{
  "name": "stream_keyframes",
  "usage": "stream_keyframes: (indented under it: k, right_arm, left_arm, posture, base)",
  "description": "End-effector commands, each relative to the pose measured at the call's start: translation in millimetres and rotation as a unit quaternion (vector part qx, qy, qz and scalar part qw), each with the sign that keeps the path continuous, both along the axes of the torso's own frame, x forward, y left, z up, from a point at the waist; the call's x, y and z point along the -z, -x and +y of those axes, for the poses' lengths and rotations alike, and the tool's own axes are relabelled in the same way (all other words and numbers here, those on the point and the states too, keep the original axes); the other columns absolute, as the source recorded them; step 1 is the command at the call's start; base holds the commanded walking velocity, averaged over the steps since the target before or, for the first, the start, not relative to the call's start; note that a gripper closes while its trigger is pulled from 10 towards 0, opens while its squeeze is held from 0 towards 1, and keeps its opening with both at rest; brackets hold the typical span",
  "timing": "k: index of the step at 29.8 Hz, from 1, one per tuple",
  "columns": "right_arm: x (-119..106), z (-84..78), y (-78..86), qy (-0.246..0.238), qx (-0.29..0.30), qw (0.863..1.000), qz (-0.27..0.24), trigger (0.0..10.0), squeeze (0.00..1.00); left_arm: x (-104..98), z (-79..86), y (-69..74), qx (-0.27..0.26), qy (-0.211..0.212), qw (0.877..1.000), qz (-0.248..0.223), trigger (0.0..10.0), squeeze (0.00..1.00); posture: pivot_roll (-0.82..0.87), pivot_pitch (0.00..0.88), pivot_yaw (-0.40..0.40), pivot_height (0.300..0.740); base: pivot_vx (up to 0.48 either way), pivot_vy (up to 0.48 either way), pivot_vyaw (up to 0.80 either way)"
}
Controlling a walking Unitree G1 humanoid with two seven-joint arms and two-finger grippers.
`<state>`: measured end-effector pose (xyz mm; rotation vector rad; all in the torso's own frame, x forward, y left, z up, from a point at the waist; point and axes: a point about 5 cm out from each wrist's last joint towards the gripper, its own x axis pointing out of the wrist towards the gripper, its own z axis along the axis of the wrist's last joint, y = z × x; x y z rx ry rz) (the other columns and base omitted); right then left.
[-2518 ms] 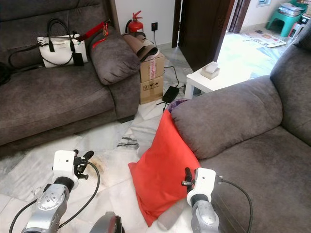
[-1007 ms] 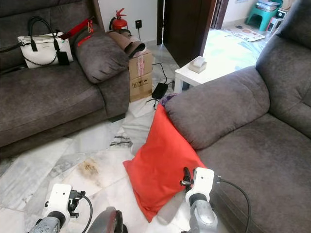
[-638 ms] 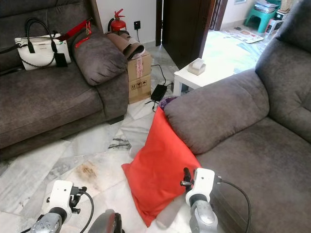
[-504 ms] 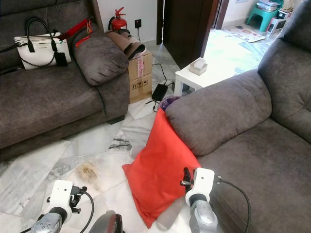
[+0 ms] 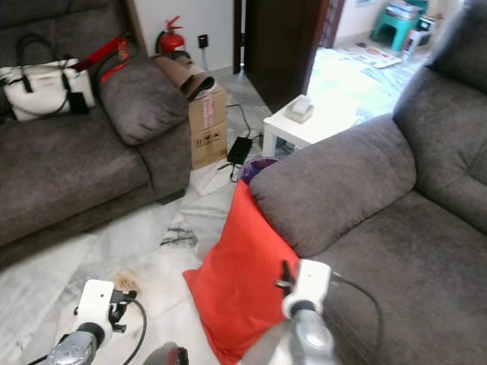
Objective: Move the pillow to the sofa from floor
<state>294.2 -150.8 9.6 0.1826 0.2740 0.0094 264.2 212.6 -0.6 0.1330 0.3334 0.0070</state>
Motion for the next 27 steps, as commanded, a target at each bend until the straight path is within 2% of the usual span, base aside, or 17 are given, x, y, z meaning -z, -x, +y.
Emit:
stream_keyframes:
  k: [1, 7, 10, 20, 27]
  right_arm:
    - [6.9, -7.1, 7.3, 0.002, 0.013, 1.0, 0.012, 10.0, 0.0]
    - [7.0, -8.3, 7.1, 0.002, 0.015, 1.0, 0.013, 10.0, 0.0]
    - [7.2, -8.5, 7.2, 0.002, 0.016, 1.0, 0.014, 10.0, 0.0]
    - [8.2, -9.8, 8.0, 0.002, 0.016, 1.0, 0.017, 10.0, 0.0]
    - [10.4, -12.9, 9.4, -0.003, 0.023, 0.999, 0.026, 10.0, 0.0]
  left_arm:
    - [8.2, -0.9, 8.7, 0.002, 0.001, 1.0, 0.017, 10.0, 0.0]
    - [9.5, -2.4, 9.2, 0.005, 0.002, 1.0, 0.021, 10.0, 0.0]
    - [11.1, -6.6, 10.9, 0.025, 0.009, 0.999, 0.024, 10.0, 0.0]
    - [11.3, -2.5, 12.3, 0.006, 0.001, 1.0, 0.022, 10.0, 0.0]
    - [11.1, -0.8, 12.4, 0.004, 0.001, 1.0, 0.022, 10.0, 0.0]
  posture:
    - [0.07, 0.14, 0.037, 0.636]
    - [0.07, 0.142, 0.035, 0.636]
    - [0.07, 0.144, 0.035, 0.636]
    - [0.07, 0.146, 0.036, 0.636]
    - [0.07, 0.147, 0.038, 0.636]
  base:
    - [0.48, 0.0, 0.0]
    - [0.391, 0.0, 0.0]
    - [0.0, 0.0, 0.0]
    - [0.0, 0.0, 0.0]
    - [0.366, 0.0, -0.07]
